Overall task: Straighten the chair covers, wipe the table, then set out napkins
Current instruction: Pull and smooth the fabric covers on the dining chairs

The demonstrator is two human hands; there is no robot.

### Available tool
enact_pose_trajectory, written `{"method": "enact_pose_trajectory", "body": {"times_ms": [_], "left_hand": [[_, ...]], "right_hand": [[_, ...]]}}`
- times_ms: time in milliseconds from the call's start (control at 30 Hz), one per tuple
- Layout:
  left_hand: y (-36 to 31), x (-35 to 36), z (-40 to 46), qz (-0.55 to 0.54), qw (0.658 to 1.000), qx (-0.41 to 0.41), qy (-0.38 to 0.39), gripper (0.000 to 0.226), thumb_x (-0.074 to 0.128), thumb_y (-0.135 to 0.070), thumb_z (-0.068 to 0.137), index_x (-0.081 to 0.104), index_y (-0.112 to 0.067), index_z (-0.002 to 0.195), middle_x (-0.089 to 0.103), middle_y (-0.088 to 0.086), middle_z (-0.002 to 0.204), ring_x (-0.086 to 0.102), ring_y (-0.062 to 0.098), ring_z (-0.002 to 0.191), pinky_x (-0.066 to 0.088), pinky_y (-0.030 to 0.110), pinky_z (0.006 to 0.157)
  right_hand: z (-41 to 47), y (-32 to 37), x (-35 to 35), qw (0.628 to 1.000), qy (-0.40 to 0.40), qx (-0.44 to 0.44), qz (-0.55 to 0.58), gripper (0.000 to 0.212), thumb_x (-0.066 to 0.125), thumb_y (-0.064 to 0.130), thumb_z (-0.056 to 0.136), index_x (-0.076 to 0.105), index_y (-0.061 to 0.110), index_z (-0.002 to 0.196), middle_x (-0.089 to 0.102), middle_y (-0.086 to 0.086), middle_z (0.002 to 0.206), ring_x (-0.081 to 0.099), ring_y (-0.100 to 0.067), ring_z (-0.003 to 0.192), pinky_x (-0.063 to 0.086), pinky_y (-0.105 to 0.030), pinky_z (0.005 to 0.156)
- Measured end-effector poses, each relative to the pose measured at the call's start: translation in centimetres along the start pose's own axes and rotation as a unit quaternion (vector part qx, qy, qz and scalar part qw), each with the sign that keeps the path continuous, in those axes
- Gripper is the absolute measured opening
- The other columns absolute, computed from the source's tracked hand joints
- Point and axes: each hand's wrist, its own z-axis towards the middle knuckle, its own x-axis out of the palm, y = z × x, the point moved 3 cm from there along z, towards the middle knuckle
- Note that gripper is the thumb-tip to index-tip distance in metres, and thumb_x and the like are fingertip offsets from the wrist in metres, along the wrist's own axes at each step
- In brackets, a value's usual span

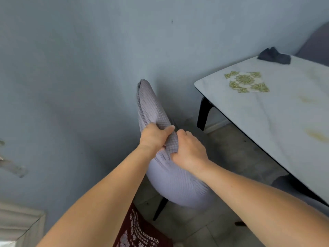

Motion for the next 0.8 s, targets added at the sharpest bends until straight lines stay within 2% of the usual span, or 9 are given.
{"method": "enact_pose_trajectory", "body": {"times_ms": [67,167,300,400,467,533,600,700,800], "left_hand": [[-2.0,1.4,-0.5,0.029,0.998,0.054,0.012,0.033,0.053,-0.04,0.091,0.055,-0.007,0.088,0.067,0.013,0.082,0.067,0.026,0.072,0.058,0.041,0.071],[-3.4,2.2,-0.6,0.149,0.978,0.142,-0.027,0.019,0.042,-0.023,0.096,0.052,-0.009,0.104,0.062,0.015,0.11,0.062,0.031,0.09,0.051,0.04,0.078],[-4.9,3.1,0.1,0.301,0.925,0.231,-0.033,0.054,0.043,0.001,0.089,0.03,-0.014,0.139,0.035,0.015,0.134,0.053,0.031,0.089,0.042,0.037,0.064],[-6.5,3.9,1.5,0.38,0.89,0.249,-0.03,0.076,0.046,0.005,0.086,0.013,-0.024,0.148,0.016,0.012,0.149,0.037,0.032,0.123,0.045,0.039,0.077],[-7.8,4.7,2.3,0.436,0.856,0.275,-0.037,0.088,0.049,0.007,0.085,0.001,-0.03,0.149,0.001,0.012,0.155,0.016,0.032,0.139,0.042,0.043,0.095],[-9.4,5.9,3.2,0.486,0.816,0.312,-0.033,0.096,0.05,0.007,0.084,-0.009,-0.034,0.148,-0.01,0.01,0.156,0.0,0.03,0.144,0.029,0.045,0.11],[-11.1,7.4,3.7,0.54,0.767,0.347,-0.019,0.1,0.049,0.007,0.083,-0.017,-0.036,0.145,-0.018,0.007,0.156,-0.012,0.028,0.144,0.016,0.049,0.115],[-12.7,9.2,4.3,0.603,0.697,0.388,-0.001,0.098,0.048,0.005,0.085,-0.02,-0.033,0.145,-0.017,0.005,0.156,-0.016,0.026,0.144,0.006,0.052,0.116],[-13.9,10.2,5.1,0.63,0.656,0.415,0.006,0.092,0.048,0.007,0.085,-0.009,-0.028,0.148,-0.002,0.004,0.158,-0.009,0.024,0.145,0.004,0.051,0.116]], "right_hand": [[0.4,-2.3,-2.3,0.999,-0.024,0.018,0.015,0.03,0.063,0.026,0.082,0.041,0.014,0.099,0.051,-0.007,0.104,0.053,-0.028,0.096,0.038,-0.033,0.066],[1.1,-5.6,-5.5,0.997,-0.032,0.045,0.045,0.022,0.059,0.017,0.082,0.037,0.014,0.084,0.048,-0.003,0.087,0.053,-0.028,0.083,0.044,-0.036,0.066],[0.9,-10.5,-9.6,0.994,-0.056,0.075,0.051,0.025,0.054,0.008,0.078,0.031,0.015,0.071,0.043,-0.001,0.074,0.05,-0.025,0.077,0.037,-0.033,0.062],[-0.3,-13.6,-11.4,0.992,-0.059,0.09,0.064,0.022,0.054,0.005,0.078,0.036,0.016,0.072,0.051,-0.005,0.08,0.053,-0.024,0.08,0.036,-0.03,0.061],[-1.1,-14.9,-12.1,0.992,-0.053,0.089,0.076,0.029,0.055,0.003,0.076,0.034,0.021,0.067,0.049,-0.001,0.076,0.051,-0.022,0.078,0.033,-0.028,0.059],[-2.0,-15.9,-12.8,0.992,-0.047,0.087,0.082,0.034,0.056,0.001,0.074,0.033,0.024,0.064,0.045,0.004,0.07,0.048,-0.019,0.073,0.03,-0.025,0.054],[-2.9,-17.0,-13.3,0.991,-0.044,0.093,0.084,0.034,0.058,-0.001,0.071,0.035,0.023,0.065,0.044,0.005,0.068,0.046,-0.016,0.069,0.028,-0.024,0.051],[-4.1,-18.1,-13.8,0.989,-0.025,0.105,0.099,0.035,0.061,-0.004,0.066,0.036,0.021,0.067,0.045,0.003,0.069,0.044,-0.013,0.067,0.029,-0.027,0.054],[-5.2,-18.5,-13.6,0.987,-0.008,0.118,0.111,0.037,0.063,-0.005,0.064,0.036,0.019,0.068,0.044,0.004,0.069,0.043,-0.011,0.066,0.029,-0.027,0.055]]}}
